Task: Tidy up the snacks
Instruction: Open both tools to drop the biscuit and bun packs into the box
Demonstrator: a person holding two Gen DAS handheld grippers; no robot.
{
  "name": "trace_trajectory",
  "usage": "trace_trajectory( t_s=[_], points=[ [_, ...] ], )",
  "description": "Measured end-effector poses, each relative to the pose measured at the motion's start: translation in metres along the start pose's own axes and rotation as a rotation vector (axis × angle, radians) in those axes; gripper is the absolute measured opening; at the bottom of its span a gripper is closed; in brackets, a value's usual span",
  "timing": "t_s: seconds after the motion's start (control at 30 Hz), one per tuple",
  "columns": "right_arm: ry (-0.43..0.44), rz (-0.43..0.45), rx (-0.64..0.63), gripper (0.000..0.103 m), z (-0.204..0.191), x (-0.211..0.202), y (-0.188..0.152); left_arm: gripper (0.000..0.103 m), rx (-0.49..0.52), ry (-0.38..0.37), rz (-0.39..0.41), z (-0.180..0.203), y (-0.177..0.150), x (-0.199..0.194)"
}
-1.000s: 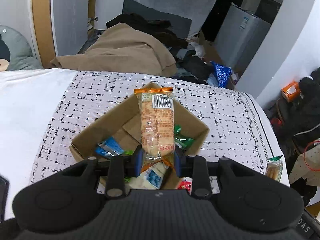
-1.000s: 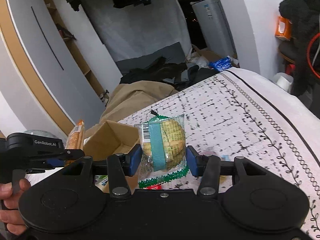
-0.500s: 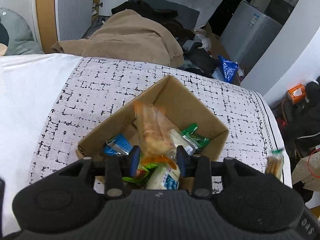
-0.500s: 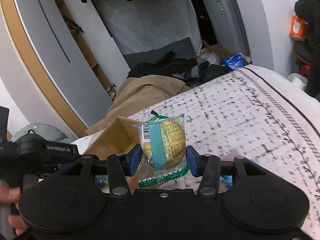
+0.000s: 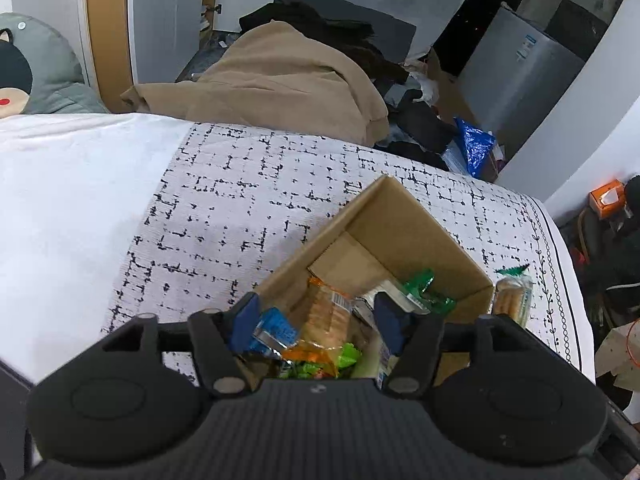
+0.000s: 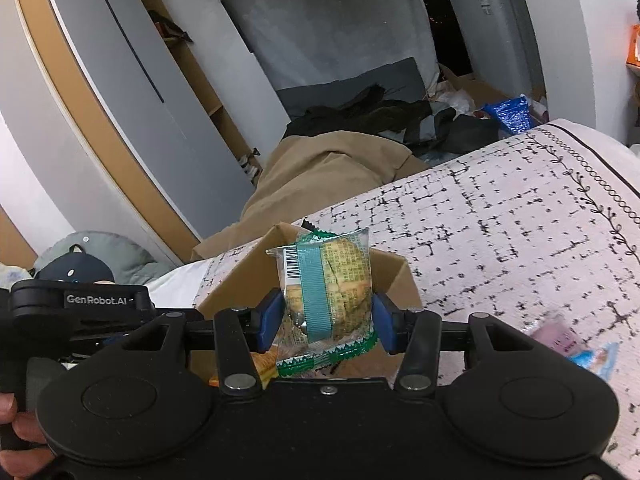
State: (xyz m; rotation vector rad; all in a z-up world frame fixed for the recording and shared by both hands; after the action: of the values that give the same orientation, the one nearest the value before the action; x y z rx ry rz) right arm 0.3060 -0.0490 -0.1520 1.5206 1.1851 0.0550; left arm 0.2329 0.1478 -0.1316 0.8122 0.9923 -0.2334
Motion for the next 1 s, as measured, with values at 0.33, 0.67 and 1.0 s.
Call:
trace_trajectory(
  t_s=[0.33,0.67,1.0],
  points=[
    [0.039,0.012,0.023,0.081,-0.017,0.005,0.007,0.076,0.002,0.028,-0.024,-0.003,0.001,-0.002],
    [-0.050,0.009,0.051,0.097,0.003,-0.034,0.000,0.090,0.008,0.013,-0.022,0.004,-0.011,-0.011],
    [-0.133,0.016,0.071,0.103,0.023,-0.073,-0.010,0.103,0.038,-0.026,-0.001,0.019,-0.027,-0.028]
  ],
)
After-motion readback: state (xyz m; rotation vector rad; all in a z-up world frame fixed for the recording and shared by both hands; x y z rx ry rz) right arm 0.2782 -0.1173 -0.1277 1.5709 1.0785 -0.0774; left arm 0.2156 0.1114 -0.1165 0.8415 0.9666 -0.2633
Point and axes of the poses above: each gripper's, at about its wrist camera, not at the fingertips, and x roughly the way its jaws point, z to its right, y to its top, the point moved 3 cm from there along x, roughly the way its jaws point, and after that the axes turned 6 degrees about -x, right-handed, at the moved point
